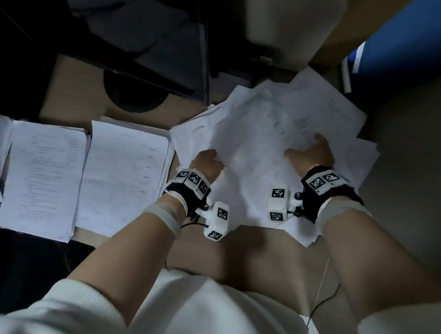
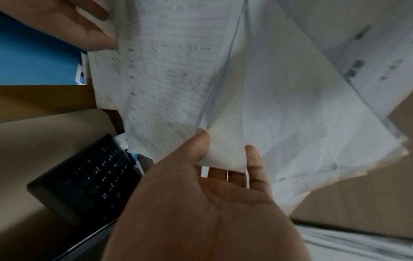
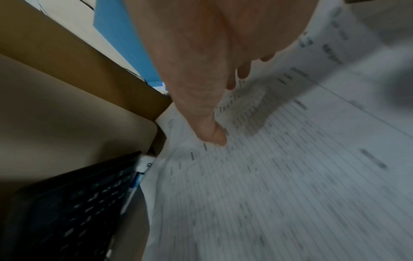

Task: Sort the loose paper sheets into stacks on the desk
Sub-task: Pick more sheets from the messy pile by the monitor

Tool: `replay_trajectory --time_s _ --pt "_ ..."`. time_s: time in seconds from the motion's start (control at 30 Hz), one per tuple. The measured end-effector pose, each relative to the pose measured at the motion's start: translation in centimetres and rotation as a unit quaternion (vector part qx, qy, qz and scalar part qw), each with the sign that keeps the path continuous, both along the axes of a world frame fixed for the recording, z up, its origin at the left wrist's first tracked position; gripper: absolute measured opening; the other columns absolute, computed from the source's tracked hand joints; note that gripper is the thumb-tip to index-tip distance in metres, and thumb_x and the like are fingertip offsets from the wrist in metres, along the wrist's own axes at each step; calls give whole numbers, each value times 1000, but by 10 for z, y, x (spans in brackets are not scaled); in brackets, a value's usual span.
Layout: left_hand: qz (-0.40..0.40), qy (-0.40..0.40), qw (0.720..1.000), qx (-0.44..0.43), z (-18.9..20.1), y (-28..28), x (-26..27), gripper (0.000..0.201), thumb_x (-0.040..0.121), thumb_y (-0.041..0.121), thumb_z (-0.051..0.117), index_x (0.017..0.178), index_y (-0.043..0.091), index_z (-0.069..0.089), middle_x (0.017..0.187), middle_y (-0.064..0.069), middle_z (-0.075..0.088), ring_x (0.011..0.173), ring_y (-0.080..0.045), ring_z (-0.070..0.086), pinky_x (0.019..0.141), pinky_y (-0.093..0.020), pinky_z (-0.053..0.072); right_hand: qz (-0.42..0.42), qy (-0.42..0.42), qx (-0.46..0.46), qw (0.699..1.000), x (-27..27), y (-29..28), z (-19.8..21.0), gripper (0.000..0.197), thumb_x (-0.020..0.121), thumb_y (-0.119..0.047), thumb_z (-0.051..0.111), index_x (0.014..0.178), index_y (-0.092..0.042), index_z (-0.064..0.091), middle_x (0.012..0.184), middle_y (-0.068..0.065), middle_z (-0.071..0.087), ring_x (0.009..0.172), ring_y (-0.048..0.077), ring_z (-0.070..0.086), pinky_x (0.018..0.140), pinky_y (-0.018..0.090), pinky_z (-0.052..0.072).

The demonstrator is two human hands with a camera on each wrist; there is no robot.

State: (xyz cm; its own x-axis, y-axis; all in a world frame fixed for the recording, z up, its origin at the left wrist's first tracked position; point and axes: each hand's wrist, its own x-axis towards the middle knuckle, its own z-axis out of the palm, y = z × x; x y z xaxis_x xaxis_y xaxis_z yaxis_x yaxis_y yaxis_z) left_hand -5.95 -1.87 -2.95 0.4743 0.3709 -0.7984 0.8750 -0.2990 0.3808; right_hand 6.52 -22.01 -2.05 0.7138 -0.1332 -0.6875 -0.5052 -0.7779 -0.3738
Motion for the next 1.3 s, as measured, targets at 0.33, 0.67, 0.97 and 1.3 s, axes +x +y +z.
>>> replay_trajectory --time_s 0.33,0.67,0.97,1.3 --pt "238 -57 970 -10 4 10 0 40 84 13 62 124 8 60 111 -16 68 96 -30 63 83 -32 50 54 131 25 990 -58 -8 -24 85 69 -44 83 137 -7 49 130 12 60 115 34 61 94 38 51" --pt "171 -57 983 33 1 -1 -12 32 86 16 59 117 16 67 100 -10 68 95 -33 63 78 -29 47 -49 -3 -59 997 -14 -52 -14 80 52 -54 64 116 -7 61 127 17 60 115 36 57 90 40 52" --pt "29 -112 979 169 1 -16 -11 73 85 16 63 151 27 34 148 -9 40 132 -33 42 107 -46 40 -75 100 -10 992 -46 -42 -41 107 61 -46 84 144 -5 31 141 16 48 127 37 49 107 48 42" --pt "-46 -227 938 256 11 -20 20 68 83 25 59 149 23 41 158 -7 29 146 -28 26 122 -46 16 -149 20 -10 989 -41 -31 -32 73 70 -36 80 127 -4 49 132 17 56 118 35 56 95 41 49"
